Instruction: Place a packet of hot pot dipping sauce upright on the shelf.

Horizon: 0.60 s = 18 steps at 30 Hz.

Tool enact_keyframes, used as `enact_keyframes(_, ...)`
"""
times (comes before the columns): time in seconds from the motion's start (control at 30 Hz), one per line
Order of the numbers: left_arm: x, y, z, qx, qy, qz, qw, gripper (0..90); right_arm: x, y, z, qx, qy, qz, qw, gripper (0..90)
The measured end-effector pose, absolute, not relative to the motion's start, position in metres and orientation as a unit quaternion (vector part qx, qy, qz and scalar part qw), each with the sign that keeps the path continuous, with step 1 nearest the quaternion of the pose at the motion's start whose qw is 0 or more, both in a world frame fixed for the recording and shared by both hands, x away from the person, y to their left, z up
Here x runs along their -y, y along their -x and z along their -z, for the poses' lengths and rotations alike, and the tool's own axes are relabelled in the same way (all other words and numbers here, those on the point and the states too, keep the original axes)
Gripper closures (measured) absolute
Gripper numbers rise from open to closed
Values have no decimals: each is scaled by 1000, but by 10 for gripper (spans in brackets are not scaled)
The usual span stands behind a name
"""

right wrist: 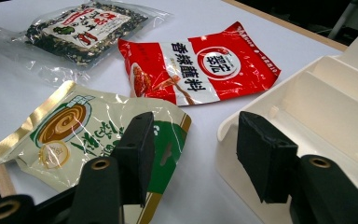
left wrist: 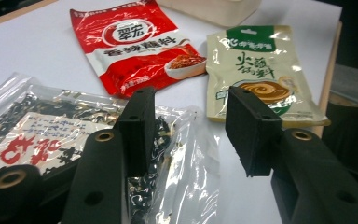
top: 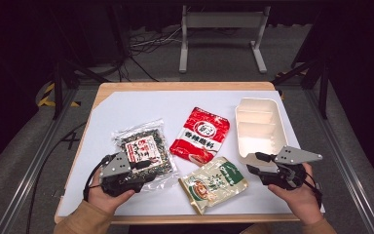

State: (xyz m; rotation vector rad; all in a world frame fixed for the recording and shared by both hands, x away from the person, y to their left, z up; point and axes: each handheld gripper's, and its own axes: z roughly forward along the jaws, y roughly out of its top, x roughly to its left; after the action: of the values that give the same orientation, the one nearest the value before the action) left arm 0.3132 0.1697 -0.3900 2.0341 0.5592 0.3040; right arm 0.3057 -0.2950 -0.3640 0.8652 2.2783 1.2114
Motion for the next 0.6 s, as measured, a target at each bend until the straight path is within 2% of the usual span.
enact_keyframes(0.5,-168,-312,390,-224,-831,-127,494,422,293,-302,362,-829,-308,-424,193,394)
enact_keyframes(0.6,-168,-312,390,-226,-831,-125,493,416,289,-302,363,-839,-307,-413,179,381)
